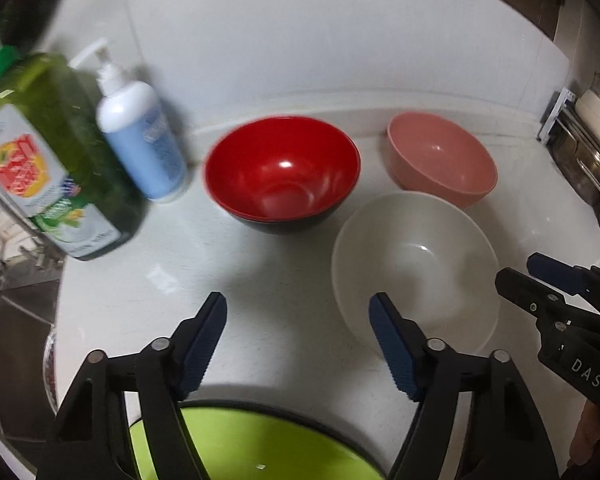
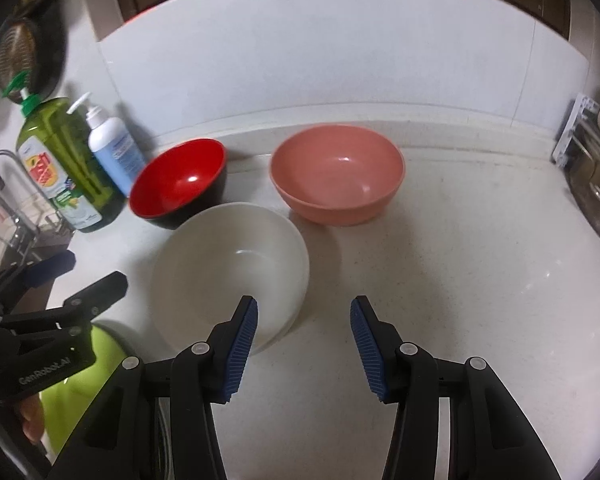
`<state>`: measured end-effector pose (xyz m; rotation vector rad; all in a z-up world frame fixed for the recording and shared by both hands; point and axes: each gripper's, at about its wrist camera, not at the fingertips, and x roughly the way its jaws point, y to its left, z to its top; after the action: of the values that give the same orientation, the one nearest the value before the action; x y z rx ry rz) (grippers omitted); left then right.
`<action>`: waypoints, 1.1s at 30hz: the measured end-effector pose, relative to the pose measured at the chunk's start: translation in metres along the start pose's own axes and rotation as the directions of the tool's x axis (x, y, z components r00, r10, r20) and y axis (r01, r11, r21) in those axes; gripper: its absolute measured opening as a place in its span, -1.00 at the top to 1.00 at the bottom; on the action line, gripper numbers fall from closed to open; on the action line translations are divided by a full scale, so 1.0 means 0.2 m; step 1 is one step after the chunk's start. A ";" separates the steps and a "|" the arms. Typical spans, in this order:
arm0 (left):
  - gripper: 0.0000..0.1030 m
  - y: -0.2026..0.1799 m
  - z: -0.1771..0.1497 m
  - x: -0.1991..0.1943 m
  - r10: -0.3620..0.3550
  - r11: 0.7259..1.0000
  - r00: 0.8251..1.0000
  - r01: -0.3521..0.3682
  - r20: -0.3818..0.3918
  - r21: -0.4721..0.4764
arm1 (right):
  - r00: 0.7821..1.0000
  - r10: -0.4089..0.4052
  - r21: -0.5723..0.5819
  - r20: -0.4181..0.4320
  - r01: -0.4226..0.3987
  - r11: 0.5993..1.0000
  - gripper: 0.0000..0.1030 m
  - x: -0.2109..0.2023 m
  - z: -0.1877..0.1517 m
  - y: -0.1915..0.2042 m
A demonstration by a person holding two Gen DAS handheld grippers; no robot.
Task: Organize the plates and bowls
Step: 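Move both grippers to the white bowl and close on its rim, then carry the white bowl with both grippers beside the green plate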
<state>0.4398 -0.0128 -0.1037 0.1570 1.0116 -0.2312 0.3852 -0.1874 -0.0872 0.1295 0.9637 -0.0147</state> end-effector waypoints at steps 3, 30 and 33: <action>-0.25 -0.01 0.03 0.07 -0.019 1.000 0.999 0.019 -0.032 0.004 | 1.000 0.002 0.010 -0.019 -0.002 1.000 0.08 0.04 0.01 -0.01; 0.76 -0.11 0.02 0.02 -0.144 0.990 0.987 0.144 -0.077 -0.007 | 0.994 0.065 0.067 -0.083 -0.060 0.996 0.79 0.10 0.03 -0.04; 0.75 -0.15 -0.01 -0.06 -0.167 0.986 0.984 0.167 -0.067 0.001 | 0.996 0.058 0.065 -0.073 -0.053 0.996 0.79 0.02 0.01 -0.05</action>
<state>0.4240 -0.0391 -0.0961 0.0862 1.0912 -0.3848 0.3887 -0.1967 -0.0912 0.2165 1.0349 0.0106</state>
